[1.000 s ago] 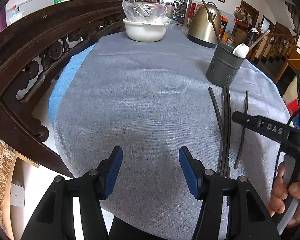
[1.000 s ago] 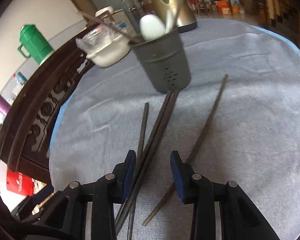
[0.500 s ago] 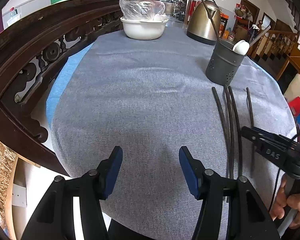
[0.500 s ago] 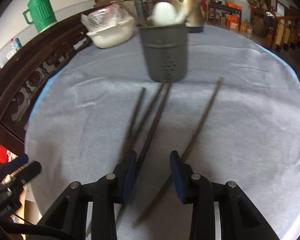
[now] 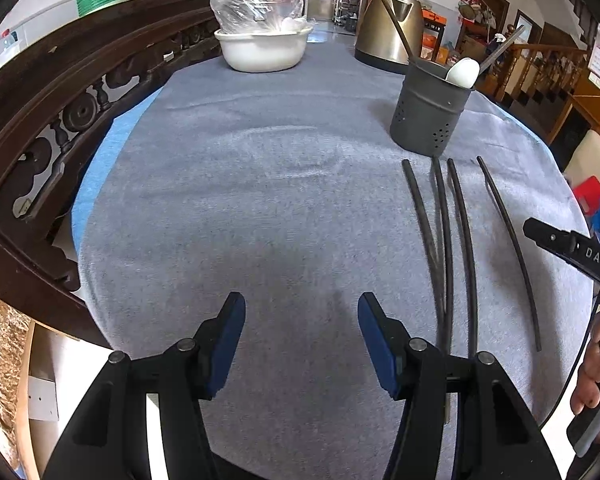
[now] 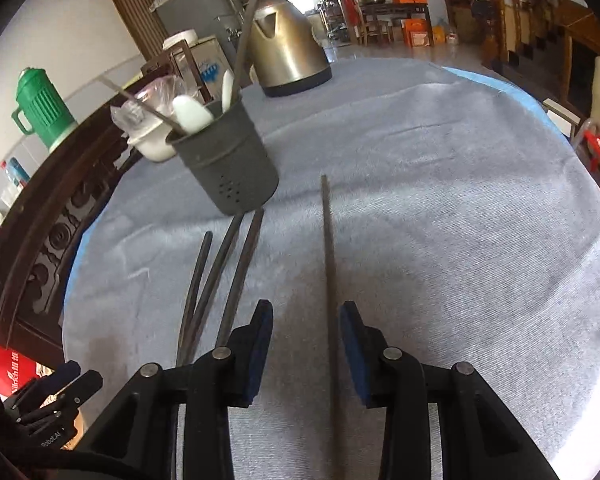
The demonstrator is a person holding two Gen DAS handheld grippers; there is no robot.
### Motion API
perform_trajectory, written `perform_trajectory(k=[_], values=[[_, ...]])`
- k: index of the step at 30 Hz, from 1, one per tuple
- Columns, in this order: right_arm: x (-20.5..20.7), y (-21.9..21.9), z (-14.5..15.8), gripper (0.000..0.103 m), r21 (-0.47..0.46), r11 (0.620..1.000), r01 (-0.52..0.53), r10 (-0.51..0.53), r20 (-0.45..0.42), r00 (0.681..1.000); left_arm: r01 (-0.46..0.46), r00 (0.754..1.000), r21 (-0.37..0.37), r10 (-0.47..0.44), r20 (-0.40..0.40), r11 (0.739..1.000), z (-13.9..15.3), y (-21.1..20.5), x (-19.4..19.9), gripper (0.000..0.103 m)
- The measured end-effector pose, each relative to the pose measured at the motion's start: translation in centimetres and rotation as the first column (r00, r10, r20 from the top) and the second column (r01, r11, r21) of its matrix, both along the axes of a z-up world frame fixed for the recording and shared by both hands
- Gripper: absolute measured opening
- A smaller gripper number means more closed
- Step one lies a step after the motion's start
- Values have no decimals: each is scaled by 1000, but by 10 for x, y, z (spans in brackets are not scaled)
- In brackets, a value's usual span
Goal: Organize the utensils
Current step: 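Move both open tools toward the dark chopsticks left on the cloth, then grasp a dark chopstick with the left tool while the right tool grasps another chopstick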
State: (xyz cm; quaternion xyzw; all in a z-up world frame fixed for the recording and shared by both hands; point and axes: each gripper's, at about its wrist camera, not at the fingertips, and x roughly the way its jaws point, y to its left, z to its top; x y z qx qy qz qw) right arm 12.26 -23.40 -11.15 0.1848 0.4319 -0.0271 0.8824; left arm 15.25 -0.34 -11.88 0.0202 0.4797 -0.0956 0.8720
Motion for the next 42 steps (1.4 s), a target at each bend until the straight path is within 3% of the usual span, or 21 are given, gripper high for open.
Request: perform_trajectory(k=[8, 14, 21, 27, 35, 37, 42], values=[[-5, -26, -5, 38, 65, 997, 44, -45, 13, 999, 40, 999, -34, -39, 18, 999, 6, -23, 39, 60], [-8, -47, -9, 38, 111, 991, 74, -77, 23, 997, 78, 996, -96, -81, -24, 992, 1, -52, 80, 60], [-6, -67, -11, 38, 151, 984, 97, -103, 29, 994, 126, 987, -96, -135, -89, 987, -17, -80, 108, 59], [26, -66, -11, 38, 158, 987, 39, -38, -9, 999, 133, 983, -129, -147, -108, 983, -23, -89, 123, 57], [85, -45, -12, 38, 123, 990, -64, 75, -91, 993, 182, 978, -75, -188, -86, 980, -22, -104, 137, 30], [97, -35, -12, 38, 60, 995, -76, 83, -121, 989, 214, 970, -108, -225, -93, 971, -22, -105, 139, 15], [117, -27, -17, 38, -17, 997, -69, 65, -186, 980, 258, 958, -124, -270, -97, 958, -22, -100, 143, 10]])
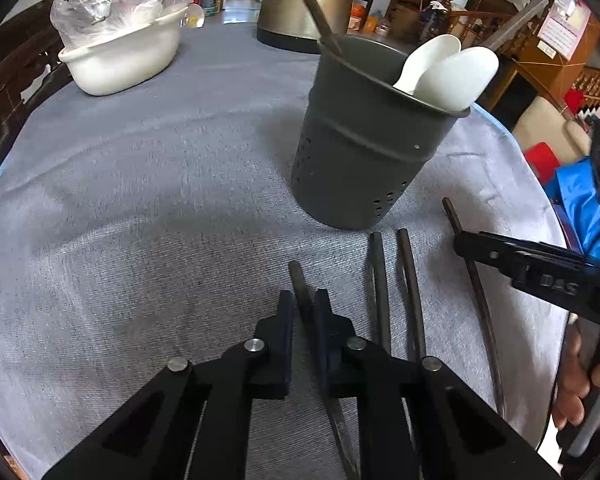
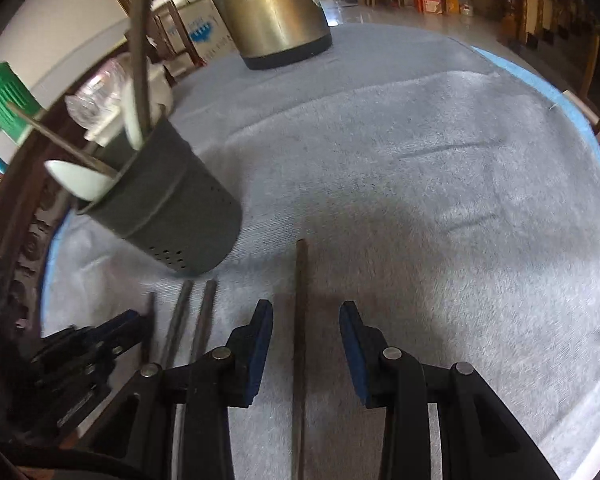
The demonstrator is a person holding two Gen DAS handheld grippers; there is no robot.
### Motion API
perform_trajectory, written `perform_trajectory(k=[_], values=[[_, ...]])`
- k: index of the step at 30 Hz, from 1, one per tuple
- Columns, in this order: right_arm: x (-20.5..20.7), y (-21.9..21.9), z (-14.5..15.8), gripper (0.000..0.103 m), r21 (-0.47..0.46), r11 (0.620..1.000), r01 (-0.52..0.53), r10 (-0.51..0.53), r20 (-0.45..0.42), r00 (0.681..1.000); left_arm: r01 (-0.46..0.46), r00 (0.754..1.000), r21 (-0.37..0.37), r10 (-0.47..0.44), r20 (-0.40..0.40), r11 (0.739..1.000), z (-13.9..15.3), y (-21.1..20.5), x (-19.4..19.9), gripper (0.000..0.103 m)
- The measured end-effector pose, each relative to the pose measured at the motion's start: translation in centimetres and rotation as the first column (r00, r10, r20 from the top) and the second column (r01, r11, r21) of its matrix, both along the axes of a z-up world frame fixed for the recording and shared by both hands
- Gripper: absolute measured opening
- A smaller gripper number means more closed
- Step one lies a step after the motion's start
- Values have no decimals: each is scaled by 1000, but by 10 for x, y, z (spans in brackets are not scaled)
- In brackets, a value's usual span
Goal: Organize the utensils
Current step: 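Grasp a dark chopstick with the left tool while the right tool grasps another chopstick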
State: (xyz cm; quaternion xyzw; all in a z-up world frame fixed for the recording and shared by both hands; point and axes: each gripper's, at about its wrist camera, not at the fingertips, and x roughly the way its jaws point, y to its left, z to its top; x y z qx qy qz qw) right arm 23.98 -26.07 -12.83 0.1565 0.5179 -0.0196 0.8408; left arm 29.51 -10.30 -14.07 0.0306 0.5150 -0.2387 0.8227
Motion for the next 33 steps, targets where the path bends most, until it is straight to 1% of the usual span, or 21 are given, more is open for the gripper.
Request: perform_trajectory(k=[1, 2, 3, 4, 5, 6, 10, 12, 14, 15, 17, 21, 23, 24, 27, 28, 30, 33], values=[[3, 2, -2, 38, -21, 1000, -4, 4, -14, 1000, 0, 1000, -5, 0, -7, 1000, 0, 3, 2, 9], [6, 4, -4, 36, -37, 999, -10, 9, -29, 1000, 1, 1000, -7, -1, -14, 1000, 0, 5, 4, 9], [5, 6, -3, 27, -64, 998, -11, 9, -23, 1000, 1, 1000, -4, -1, -17, 1000, 1, 9, 5, 8], [7, 9, -3, 21, -83, 996, -18, 16, -30, 999, 1, 1000, 3, -1, -17, 1000, 2, 12, 8, 7], [7, 10, -4, 9, -87, 996, -27, 25, -32, 999, 1, 1000, 9, -1, -17, 1000, 2, 13, 9, 7], [6, 9, -5, 7, -79, 996, -29, 26, -34, 999, 1, 1000, 13, -1, -19, 1000, 3, 15, 11, 7], [-2, 3, -6, 6, -40, 999, -35, 33, -45, 998, -3, 999, 13, 3, -36, 1000, 3, 22, 14, 7], [-9, -1, -8, 6, -4, 1000, -30, 30, -60, 998, -17, 998, 8, 17, -63, 1000, 4, 20, 18, 7], [-13, -5, -8, 7, 11, 999, -36, 37, -78, 996, -31, 995, 5, 32, -96, 999, 2, 21, 23, 10], [-12, -6, -9, 8, 22, 999, -35, 37, -91, 995, -38, 993, 0, 38, -109, 999, 3, 20, 27, 12], [-8, -9, -9, 8, 50, 998, -32, 38, -118, 992, -40, 992, -8, 39, -121, 999, 3, 19, 30, 16], [3, -7, -9, 9, 35, 999, -39, 44, -152, 987, -50, 990, -10, 48, -129, 999, 0, 17, 37, 16], [14, -7, -9, 9, 19, 999, -50, 52, -140, 989, -53, 991, -4, 52, -123, 999, 0, 16, 38, 14], [15, -5, -9, 9, 8, 998, -62, 62, -129, 990, -54, 992, 8, 55, -113, 998, 0, 13, 39, 8], [17, -1, -8, 6, -15, 997, -79, 77, -108, 991, -61, 992, -6, 60, -108, 998, 1, 14, 38, 8], [16, 1, -10, 6, -15, 997, -79, 77, -102, 992, -65, 993, -8, 64, -102, 998, 3, 19, 33, 8], [11, 2, -4, 6, -18, 997, -75, 73, -73, 995, -72, 995, -27, 70, -77, 997, 11, 25, 29, 8], [0, 0, 13, 6, -7, 997, -73, 73, -12, 997, -77, 997, -64, 76, -17, 995, 34, 28, 18, 7]])
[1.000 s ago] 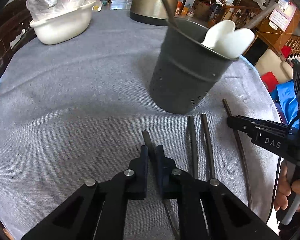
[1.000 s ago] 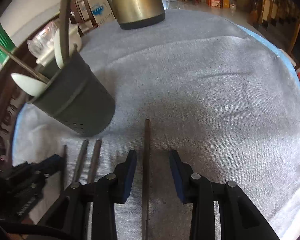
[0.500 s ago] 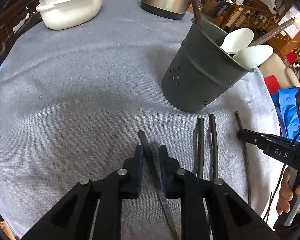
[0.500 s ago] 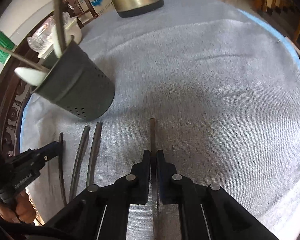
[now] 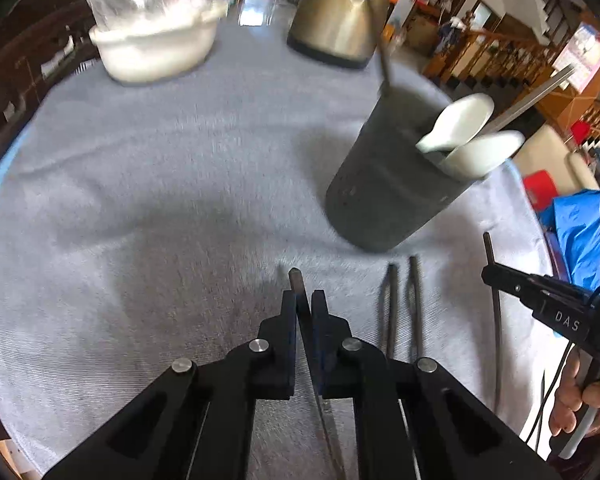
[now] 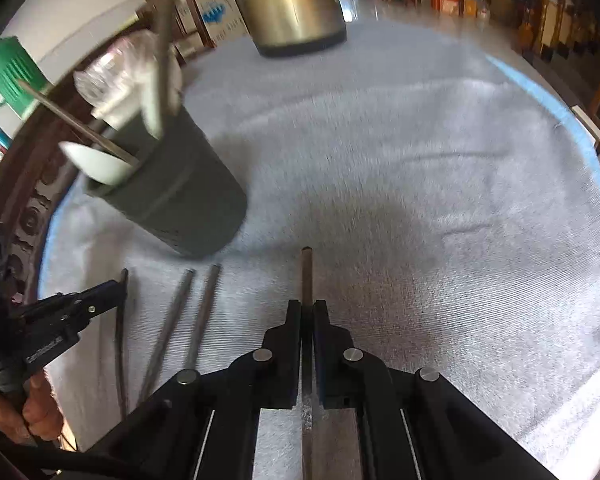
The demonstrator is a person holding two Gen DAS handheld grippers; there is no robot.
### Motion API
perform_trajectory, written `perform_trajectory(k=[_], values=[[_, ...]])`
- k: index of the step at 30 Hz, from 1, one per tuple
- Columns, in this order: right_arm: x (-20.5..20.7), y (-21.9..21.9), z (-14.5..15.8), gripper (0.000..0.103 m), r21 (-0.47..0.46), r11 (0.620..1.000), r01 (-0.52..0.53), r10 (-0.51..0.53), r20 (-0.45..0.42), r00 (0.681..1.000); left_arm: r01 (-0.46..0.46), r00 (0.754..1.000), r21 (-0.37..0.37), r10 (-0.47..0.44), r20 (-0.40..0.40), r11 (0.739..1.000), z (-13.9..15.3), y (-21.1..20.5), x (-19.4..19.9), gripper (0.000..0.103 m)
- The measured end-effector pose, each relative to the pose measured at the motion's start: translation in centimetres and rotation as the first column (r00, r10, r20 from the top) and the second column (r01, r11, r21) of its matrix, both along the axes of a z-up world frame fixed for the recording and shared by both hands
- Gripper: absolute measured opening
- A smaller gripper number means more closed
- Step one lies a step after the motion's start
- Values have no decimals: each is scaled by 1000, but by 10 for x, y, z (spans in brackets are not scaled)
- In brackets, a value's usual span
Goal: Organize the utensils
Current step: 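Grasp a dark chopstick with the left tool while the right tool grasps another chopstick, then lift both held chopsticks and carry them over the gray holder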
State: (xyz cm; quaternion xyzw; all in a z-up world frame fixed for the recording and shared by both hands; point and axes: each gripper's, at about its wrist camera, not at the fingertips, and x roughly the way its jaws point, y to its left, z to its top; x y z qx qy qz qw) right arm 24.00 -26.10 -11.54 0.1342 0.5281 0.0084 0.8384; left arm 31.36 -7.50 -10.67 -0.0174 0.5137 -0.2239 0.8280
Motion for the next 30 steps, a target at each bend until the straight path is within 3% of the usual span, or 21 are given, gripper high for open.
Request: perform_trajectory(k=[7, 16, 21, 30], values=[[-28, 4, 53, 6, 26, 999, -20, 15, 162, 987, -5, 986, -37, 11, 166, 999, 62, 8, -33, 6], [-72, 12, 124, 6, 44, 999, -19, 1, 387, 922, -32, 935, -80, 58, 351, 996, 133, 25, -68, 5], [-91, 19, 150, 6, 42, 999, 1, -21, 486, 874, -48, 895, -71, 74, 440, 996, 150, 30, -80, 5], [-97, 19, 181, 6, 79, 996, 29, -69, 581, 811, -34, 869, -98, 78, 489, 995, 175, 35, -88, 5]])
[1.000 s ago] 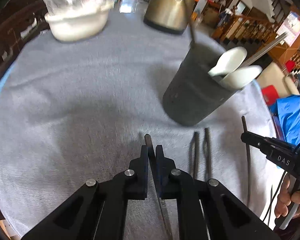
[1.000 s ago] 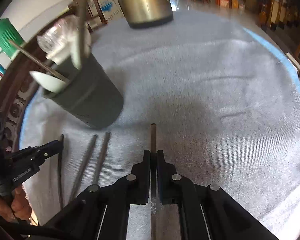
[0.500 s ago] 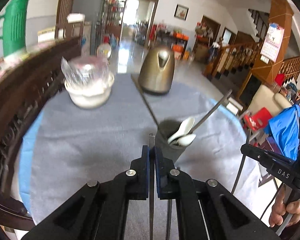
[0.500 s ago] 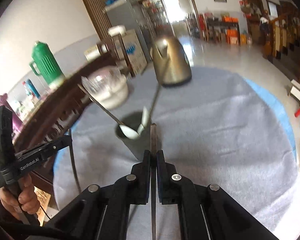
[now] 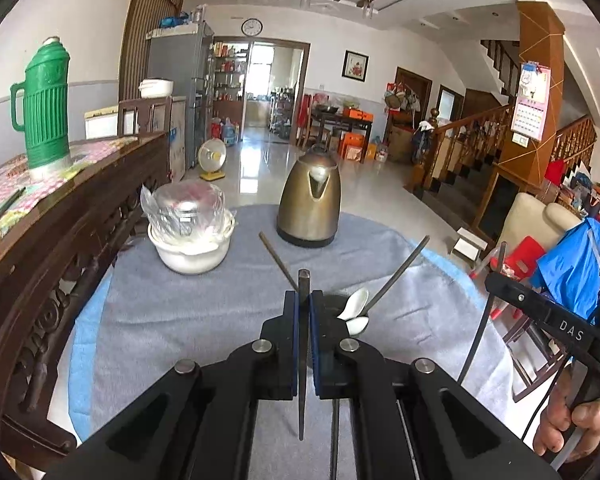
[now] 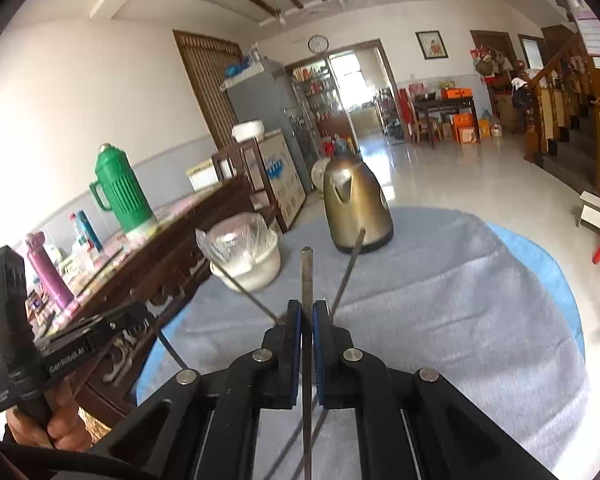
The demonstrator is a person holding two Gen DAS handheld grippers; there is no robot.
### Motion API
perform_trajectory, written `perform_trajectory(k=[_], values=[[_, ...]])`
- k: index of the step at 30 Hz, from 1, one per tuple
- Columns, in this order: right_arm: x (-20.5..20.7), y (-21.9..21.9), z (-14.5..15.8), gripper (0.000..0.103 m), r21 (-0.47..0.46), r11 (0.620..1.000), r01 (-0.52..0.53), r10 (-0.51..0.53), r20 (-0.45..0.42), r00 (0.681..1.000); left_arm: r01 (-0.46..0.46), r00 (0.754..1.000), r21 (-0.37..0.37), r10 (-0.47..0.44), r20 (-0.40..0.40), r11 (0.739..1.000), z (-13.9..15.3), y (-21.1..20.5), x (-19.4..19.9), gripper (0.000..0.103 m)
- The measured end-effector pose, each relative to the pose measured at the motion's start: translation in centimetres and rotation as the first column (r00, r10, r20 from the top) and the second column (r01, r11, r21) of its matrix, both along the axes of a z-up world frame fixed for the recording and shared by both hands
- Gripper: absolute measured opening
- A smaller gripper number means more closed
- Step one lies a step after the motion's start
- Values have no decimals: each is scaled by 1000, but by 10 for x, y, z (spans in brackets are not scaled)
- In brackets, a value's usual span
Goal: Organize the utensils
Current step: 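Lift both held chopsticks and carry them over the gray holder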
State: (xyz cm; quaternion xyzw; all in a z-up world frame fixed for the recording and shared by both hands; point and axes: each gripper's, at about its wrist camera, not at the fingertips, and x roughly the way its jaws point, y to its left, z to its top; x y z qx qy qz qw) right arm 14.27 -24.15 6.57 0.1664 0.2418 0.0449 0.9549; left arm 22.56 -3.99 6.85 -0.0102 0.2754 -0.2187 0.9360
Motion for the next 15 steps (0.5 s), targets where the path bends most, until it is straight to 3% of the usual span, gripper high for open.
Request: perform_trajectory(k=[7, 15], values=[[1, 4, 12, 6, -1, 1000, 22, -22, 63, 998, -4, 998, 37, 2, 66, 999, 15, -7, -7, 5], [9, 3, -2, 6, 26, 1000, 9, -10, 24, 1000, -34, 996, 98, 25, 84, 995, 16, -15, -1, 5]])
